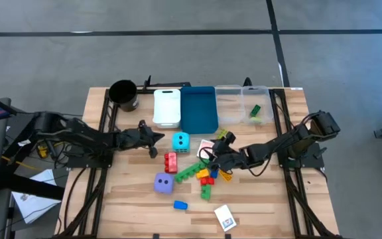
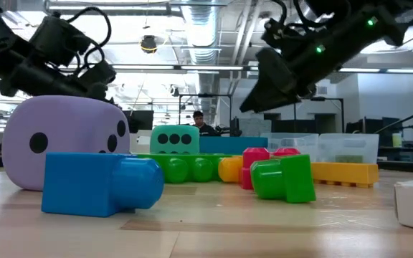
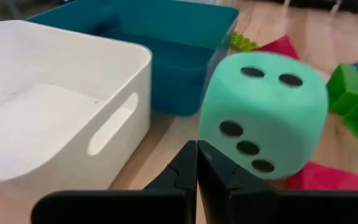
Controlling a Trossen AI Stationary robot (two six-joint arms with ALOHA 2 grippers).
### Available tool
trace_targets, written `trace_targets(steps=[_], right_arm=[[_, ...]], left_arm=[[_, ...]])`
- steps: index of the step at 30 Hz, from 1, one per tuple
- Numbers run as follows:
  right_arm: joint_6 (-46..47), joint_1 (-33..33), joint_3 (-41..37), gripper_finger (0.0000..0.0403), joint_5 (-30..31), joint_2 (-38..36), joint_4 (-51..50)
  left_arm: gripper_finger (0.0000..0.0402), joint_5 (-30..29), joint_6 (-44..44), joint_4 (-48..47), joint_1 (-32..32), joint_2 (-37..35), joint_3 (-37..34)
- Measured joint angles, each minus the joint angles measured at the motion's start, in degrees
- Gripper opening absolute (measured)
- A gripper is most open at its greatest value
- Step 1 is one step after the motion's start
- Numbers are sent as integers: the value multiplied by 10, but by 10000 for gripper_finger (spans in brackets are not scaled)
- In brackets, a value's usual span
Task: Pick & Place Toys
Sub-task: Put the large blue dice into the blue bin
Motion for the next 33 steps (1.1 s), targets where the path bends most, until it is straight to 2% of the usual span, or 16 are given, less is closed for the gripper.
trace_targets(steps=[5,17,22,26,33], right_arm=[[-14,5,15,238,-1,0,-2],[-14,23,20,238,-2,0,-2],[-14,30,20,238,-34,0,-14],[-13,30,20,238,-79,1,-21],[-13,30,20,238,-82,1,-28]], left_arm=[[0,6,-7,33,5,66,19],[0,28,11,33,5,212,139],[0,73,19,33,3,241,178],[0,80,19,32,-8,249,195],[0,81,-21,30,-39,248,201]])
